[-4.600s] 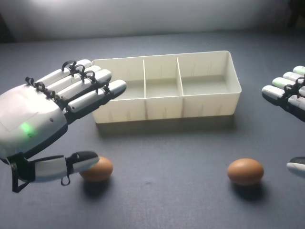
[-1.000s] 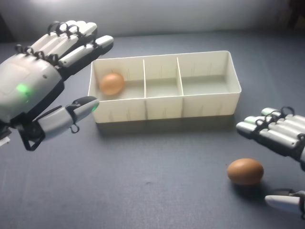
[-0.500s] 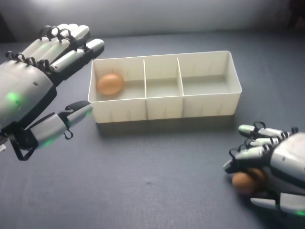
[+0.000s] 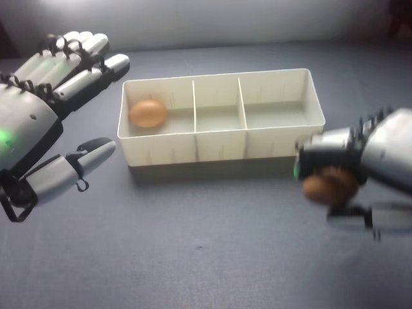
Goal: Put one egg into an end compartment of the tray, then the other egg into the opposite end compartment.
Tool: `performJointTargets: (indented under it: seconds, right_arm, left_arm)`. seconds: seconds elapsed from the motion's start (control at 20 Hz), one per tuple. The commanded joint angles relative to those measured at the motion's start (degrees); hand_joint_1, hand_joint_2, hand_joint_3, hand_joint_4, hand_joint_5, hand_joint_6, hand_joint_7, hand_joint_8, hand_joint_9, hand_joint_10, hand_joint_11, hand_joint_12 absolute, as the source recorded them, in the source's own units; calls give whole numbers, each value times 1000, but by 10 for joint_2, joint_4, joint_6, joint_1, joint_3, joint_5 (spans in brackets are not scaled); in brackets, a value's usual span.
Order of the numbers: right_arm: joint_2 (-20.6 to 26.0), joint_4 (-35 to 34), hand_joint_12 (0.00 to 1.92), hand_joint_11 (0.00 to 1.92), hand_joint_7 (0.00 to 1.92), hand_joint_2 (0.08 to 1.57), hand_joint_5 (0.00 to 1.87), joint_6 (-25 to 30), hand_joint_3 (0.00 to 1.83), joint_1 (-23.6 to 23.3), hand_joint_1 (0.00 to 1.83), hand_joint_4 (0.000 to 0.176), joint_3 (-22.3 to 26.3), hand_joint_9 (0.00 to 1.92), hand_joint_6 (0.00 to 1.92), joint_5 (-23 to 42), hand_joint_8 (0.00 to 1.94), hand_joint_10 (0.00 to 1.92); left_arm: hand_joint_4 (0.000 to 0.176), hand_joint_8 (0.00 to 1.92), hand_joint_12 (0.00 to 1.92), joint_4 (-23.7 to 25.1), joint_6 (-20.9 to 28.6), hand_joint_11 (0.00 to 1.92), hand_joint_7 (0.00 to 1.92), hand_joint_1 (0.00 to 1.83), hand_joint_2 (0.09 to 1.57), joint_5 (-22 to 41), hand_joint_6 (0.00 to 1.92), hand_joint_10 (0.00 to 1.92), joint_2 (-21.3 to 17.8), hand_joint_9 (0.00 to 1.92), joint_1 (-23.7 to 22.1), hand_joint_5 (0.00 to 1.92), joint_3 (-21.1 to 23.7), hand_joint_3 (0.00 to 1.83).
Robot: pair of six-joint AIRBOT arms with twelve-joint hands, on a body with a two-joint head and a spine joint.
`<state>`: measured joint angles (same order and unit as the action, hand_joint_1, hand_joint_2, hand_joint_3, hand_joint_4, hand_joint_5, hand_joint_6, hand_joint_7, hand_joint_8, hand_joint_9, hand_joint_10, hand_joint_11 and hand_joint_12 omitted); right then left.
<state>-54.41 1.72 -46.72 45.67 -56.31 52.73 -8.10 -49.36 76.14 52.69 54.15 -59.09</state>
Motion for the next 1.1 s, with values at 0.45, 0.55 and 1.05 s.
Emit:
performJointTargets:
  seconds: [0.45,0.55,1.05]
  right_arm:
    - [-75,-28,1746,1038,778,1311,512,-31,0,-181,1175,0,-127,1029,1475,-58,1547,1451]
    - [-105,-40,1758,1018,767,1310,524,-35,0,-202,1165,0,-165,997,1485,-102,1540,1462]
    - [-131,-74,1811,0,0,1345,0,-35,1,-212,240,0,-193,0,0,-123,0,569]
  left_arm:
    - [0,0,364,-18,2,0,0,653,1406,71,2,0,-6,0,21,254,6,0]
    - [0,0,359,-18,2,0,0,602,1400,72,0,0,-5,0,21,250,5,0]
    - [0,0,144,-24,3,0,0,442,1287,73,2,0,1,0,21,198,1,0]
